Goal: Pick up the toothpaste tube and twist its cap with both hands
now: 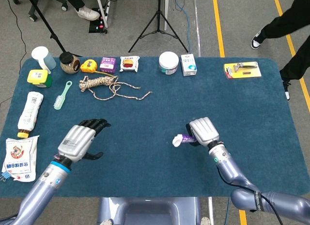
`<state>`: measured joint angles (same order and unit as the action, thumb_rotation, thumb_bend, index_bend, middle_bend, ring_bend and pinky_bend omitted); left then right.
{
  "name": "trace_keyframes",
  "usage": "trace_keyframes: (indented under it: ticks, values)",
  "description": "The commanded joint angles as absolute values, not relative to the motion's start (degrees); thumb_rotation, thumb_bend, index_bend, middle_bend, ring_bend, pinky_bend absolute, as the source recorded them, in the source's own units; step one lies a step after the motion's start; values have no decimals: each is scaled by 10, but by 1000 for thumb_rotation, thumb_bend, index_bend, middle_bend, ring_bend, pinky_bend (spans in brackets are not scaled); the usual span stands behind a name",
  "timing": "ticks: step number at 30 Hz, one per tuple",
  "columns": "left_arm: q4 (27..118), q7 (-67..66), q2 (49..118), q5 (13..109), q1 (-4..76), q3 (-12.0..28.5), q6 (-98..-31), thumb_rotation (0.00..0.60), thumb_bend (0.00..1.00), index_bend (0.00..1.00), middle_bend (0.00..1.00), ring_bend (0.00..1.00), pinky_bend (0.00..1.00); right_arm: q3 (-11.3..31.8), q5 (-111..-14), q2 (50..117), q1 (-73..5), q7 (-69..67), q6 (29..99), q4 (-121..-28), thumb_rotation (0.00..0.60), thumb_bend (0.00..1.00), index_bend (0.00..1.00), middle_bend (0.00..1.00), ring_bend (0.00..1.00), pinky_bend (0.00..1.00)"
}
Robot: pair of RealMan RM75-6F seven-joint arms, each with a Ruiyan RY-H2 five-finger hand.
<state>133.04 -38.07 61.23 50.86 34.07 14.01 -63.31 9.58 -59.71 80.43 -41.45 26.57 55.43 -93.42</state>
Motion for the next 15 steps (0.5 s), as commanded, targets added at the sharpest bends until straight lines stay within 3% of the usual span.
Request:
trace_keyframes:
  ticks: [1,15]
  values:
    - [1313,-431,678,386,434,169,-629,600,161,156,168,156,207,97,-588,808,-417,277,563,-940,600,299,783,820,923,984]
    - [1240,-453,782,216,577,212,-683,600,157,133,155,149,209,96,-580,819,-416,293,592,-958,600,299,786,824,927,986]
